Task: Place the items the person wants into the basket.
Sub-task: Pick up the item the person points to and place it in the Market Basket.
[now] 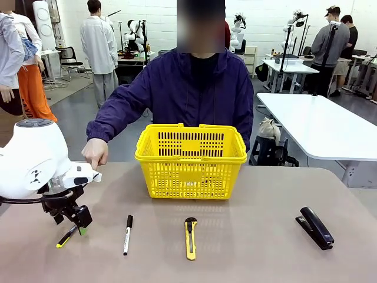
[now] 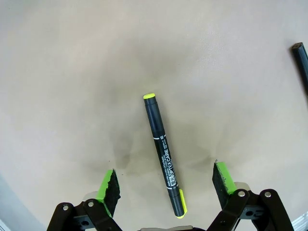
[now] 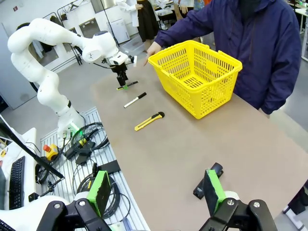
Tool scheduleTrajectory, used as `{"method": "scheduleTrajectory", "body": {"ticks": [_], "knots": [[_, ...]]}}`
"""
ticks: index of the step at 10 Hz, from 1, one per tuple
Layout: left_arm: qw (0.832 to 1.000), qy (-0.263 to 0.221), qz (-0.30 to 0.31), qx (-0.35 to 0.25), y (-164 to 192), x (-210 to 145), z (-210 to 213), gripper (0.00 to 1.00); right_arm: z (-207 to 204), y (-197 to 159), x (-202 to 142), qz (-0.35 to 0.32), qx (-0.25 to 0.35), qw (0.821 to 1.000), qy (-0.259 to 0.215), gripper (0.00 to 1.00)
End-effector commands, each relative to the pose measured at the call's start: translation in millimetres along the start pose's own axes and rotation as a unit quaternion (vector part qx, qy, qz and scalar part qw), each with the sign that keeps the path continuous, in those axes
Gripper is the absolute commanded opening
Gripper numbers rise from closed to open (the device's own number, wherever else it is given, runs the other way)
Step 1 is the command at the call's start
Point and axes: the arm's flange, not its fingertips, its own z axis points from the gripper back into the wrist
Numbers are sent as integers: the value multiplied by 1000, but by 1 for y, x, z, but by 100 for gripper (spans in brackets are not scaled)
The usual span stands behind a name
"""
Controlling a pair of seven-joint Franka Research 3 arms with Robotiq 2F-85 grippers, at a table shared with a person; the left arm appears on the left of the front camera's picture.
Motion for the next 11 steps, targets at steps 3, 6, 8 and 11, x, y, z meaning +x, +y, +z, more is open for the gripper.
{"method": "scheduleTrajectory", "body": {"ticks": [3, 6, 8, 11], "knots": [[1000, -21, -11, -9, -4, -32, -1, 42, 1, -1, 3, 9, 4, 1000, -14, 100], [1000, -25, -15, -7, -3, -32, 2, 0, 1, -1, 3, 9, 4, 1000, -14, 100], [1000, -23, -15, -8, -6, -34, 1, 8, 1, -1, 3, 9, 4, 1000, -14, 100], [1000, -19, -20, -14, -6, -32, 1, 0, 1, -1, 3, 9, 4, 1000, -14, 100]]}}
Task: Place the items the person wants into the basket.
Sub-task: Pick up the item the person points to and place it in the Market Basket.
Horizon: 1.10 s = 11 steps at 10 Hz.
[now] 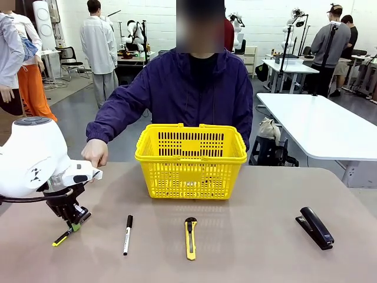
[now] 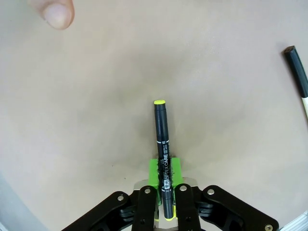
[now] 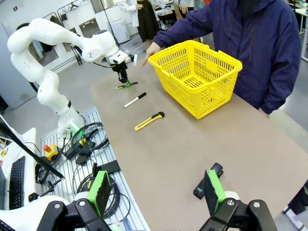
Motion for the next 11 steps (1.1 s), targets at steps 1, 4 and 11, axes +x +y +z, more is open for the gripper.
{"method": "scheduleTrajectory", "body": {"ticks": [1, 4, 11], "knots": [[1000, -5, -6, -12, -9, -36, -4, 0, 1, -1, 3, 9, 4, 1000, -14, 100], [1000, -1, -7, -18, -8, -36, -5, 0, 1, -1, 3, 9, 4, 1000, -14, 100], [989, -73, -114, 64, -46, -34, 209, 0, 1, -1, 3, 9, 4, 1000, -14, 100]]}}
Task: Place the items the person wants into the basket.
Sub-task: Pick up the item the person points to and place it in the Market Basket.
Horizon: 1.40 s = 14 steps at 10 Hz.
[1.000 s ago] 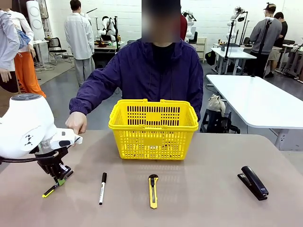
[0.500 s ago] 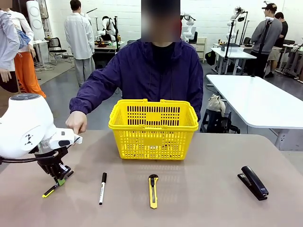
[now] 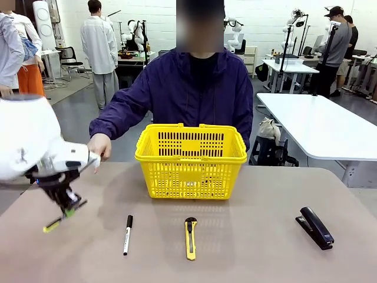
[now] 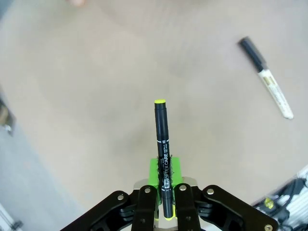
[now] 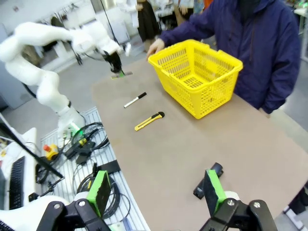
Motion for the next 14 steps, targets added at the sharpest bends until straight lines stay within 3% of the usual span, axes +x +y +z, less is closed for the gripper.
{"method": "scheduleTrajectory", "body": {"ticks": [1, 3, 6, 14], "knots": [[997, -48, -54, 23, -19, -13, 112, 0, 1, -1, 3, 9, 4, 1000, -14, 100], [996, -63, -60, 36, -22, 0, 156, 0, 1, -1, 3, 9, 4, 1000, -14, 100], [995, -58, -65, 40, -28, 12, 181, 0, 1, -1, 3, 9, 4, 1000, -14, 100], [996, -61, -58, 35, -28, 8, 178, 0, 1, -1, 3, 9, 4, 1000, -14, 100]]}}
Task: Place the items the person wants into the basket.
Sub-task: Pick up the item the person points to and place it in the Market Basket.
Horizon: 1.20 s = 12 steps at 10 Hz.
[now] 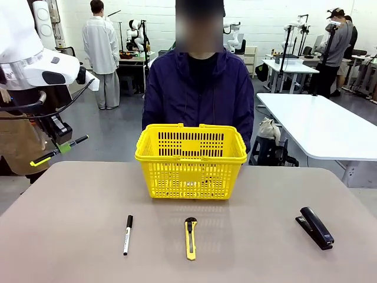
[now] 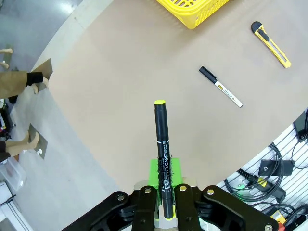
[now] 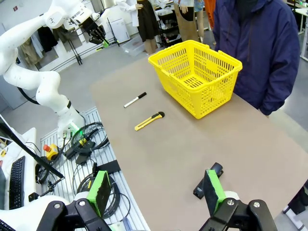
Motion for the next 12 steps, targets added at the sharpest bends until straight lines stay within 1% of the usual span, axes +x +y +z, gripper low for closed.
{"method": "scheduleTrajectory", "body": {"ticks": [1, 2, 3, 4, 5, 6, 8, 9, 10, 11, 12], "knots": [[1000, -3, -1, 1, 0, -1, 2, 0, 1, -1, 3, 9, 4, 1000, -14, 100], [1000, 0, 0, 0, 0, 0, 0, 11, 1, -1, 3, 9, 4, 1000, -14, 100], [999, -40, -34, -13, 14, 39, 15, 11, 1, -1, 3, 9, 4, 1000, -14, 100], [994, -74, -72, -24, 14, 72, 26, 11, 1, -1, 3, 9, 4, 1000, -14, 100], [990, -82, -114, -26, 13, 110, 27, 11, 1, -1, 3, 9, 4, 1000, -14, 100], [985, -78, -150, -45, 9, 146, 18, 11, 1, -1, 3, 9, 4, 1000, -14, 100], [977, -74, -187, -71, -19, 203, -8, 11, 1, -1, 3, 9, 4, 1000, -14, 100], [972, -59, -219, -62, -26, 234, -25, 11, 1, -1, 3, 9, 4, 1000, -14, 100], [965, -52, -253, -53, -39, 253, -43, 11, 1, -1, 3, 9, 4, 1000, -14, 100], [953, -67, -287, -65, -53, 262, -57, 11, 1, -1, 3, 9, 4, 1000, -14, 100], [939, -69, -330, -69, -65, 270, -69, 11, 1, -1, 3, 9, 4, 1000, -14, 100]]}}
